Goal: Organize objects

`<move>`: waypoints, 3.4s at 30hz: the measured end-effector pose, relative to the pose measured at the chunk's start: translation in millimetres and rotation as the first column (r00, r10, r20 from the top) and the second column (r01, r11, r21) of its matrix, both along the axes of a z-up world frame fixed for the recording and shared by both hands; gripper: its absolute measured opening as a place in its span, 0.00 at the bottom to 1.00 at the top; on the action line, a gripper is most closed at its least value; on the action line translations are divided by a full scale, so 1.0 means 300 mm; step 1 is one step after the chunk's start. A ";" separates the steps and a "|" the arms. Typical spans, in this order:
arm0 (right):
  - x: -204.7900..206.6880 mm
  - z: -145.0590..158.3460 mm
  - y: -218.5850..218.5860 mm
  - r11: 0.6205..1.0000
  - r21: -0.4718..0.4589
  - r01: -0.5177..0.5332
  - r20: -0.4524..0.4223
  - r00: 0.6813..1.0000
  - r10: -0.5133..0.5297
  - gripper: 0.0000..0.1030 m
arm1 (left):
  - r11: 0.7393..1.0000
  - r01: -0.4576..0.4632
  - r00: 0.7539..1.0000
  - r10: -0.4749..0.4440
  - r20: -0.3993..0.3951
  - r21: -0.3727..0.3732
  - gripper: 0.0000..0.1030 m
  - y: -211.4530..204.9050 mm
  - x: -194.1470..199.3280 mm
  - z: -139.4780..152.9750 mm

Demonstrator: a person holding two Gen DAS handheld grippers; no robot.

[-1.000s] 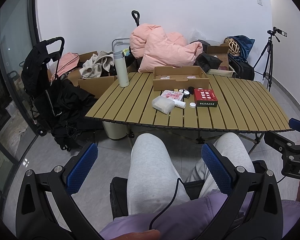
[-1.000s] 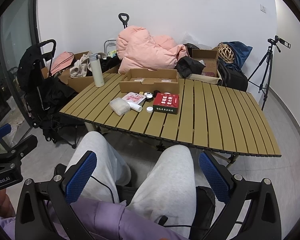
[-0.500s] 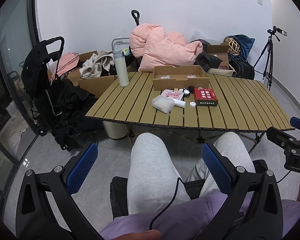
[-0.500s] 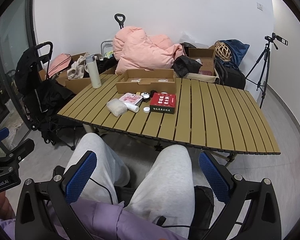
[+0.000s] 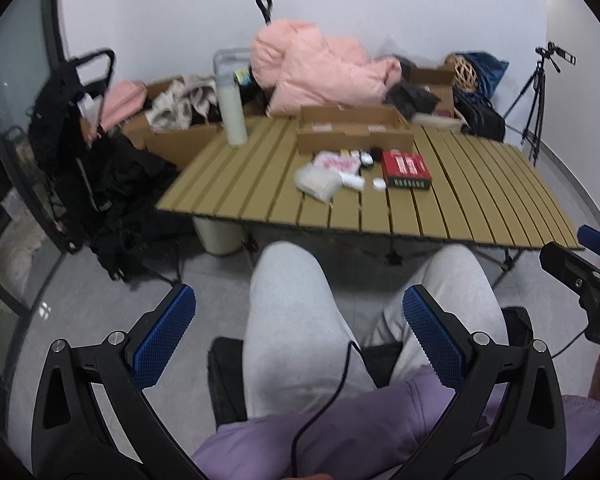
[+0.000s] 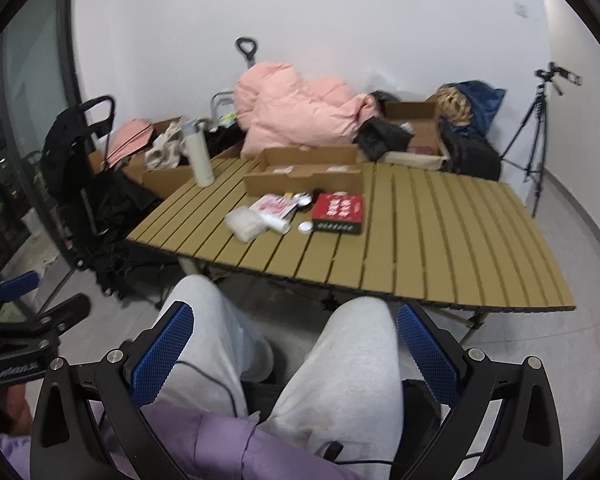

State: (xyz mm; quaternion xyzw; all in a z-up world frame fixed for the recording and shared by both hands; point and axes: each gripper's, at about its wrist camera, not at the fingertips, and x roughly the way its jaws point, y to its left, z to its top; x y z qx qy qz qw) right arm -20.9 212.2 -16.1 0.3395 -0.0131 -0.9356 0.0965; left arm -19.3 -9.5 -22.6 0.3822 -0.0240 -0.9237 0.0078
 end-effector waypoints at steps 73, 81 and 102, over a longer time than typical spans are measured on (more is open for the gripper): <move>-1.779 -0.210 0.055 0.988 -0.145 -0.057 0.093 0.993 0.071 0.26 | 0.893 0.271 0.962 -0.264 -0.068 0.359 0.20 0.206 -1.789 -0.170; -2.137 -0.324 -0.154 0.986 -0.135 -0.097 0.237 0.963 0.127 0.26 | 0.940 0.105 0.985 -0.143 0.093 0.324 0.20 0.050 -2.100 -0.321; -2.219 -0.328 -0.169 0.979 -0.202 -0.013 0.289 0.955 0.072 0.86 | 0.987 0.048 0.999 -0.050 0.010 0.156 0.64 -0.043 -1.941 -0.168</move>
